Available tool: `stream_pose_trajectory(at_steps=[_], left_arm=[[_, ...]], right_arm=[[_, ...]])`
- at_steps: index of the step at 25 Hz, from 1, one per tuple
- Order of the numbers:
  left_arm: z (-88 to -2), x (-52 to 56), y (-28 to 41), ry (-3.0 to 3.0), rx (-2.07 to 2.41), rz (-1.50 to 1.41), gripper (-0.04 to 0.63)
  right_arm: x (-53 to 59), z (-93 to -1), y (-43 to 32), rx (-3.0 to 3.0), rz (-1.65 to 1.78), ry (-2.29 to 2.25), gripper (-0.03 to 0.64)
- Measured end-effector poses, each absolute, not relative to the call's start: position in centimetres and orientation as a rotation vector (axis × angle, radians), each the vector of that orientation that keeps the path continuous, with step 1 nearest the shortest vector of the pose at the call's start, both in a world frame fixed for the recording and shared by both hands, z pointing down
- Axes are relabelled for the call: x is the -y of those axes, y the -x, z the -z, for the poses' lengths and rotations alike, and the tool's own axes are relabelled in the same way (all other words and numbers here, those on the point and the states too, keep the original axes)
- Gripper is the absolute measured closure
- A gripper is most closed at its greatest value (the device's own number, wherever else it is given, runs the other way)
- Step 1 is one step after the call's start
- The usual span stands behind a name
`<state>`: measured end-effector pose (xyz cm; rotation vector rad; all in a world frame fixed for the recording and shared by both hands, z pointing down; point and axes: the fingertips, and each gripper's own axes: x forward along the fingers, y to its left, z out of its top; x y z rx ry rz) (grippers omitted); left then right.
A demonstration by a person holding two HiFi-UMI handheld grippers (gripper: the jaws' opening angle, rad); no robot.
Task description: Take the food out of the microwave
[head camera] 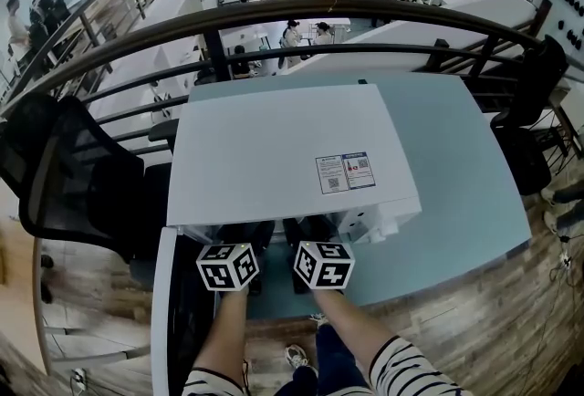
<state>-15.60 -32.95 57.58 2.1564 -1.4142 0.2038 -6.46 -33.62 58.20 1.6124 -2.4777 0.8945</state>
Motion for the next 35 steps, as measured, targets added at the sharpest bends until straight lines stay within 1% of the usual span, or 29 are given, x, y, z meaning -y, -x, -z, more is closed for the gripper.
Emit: stream_pose_trajectory(at_steps=[24,31,34,35], left_arm=[[-57.1,28.0,15.2,-2.095,1.445,-0.093,0.336],[-58.3,27.8,16.4,-1.983,1.466,-0.016,0.336],[-59.3,27.7,16.1,-1.951,1.417,0.015,0.336],[-59.4,27.7,16.0,-1.947,1.403,0.026,0.351]], right_arm=[[29.4,-57.8,5.2,2.498,-0.954,-1.616,0.396],[29.5,-58.8,4.5,2.478,-1.048,-1.627,0.396],[29.4,-59.4,4.6,2.476,-1.093,-1.606,0.405],[29.4,-59.5,4.7,2.481,-1.109,-1.597,0.416]])
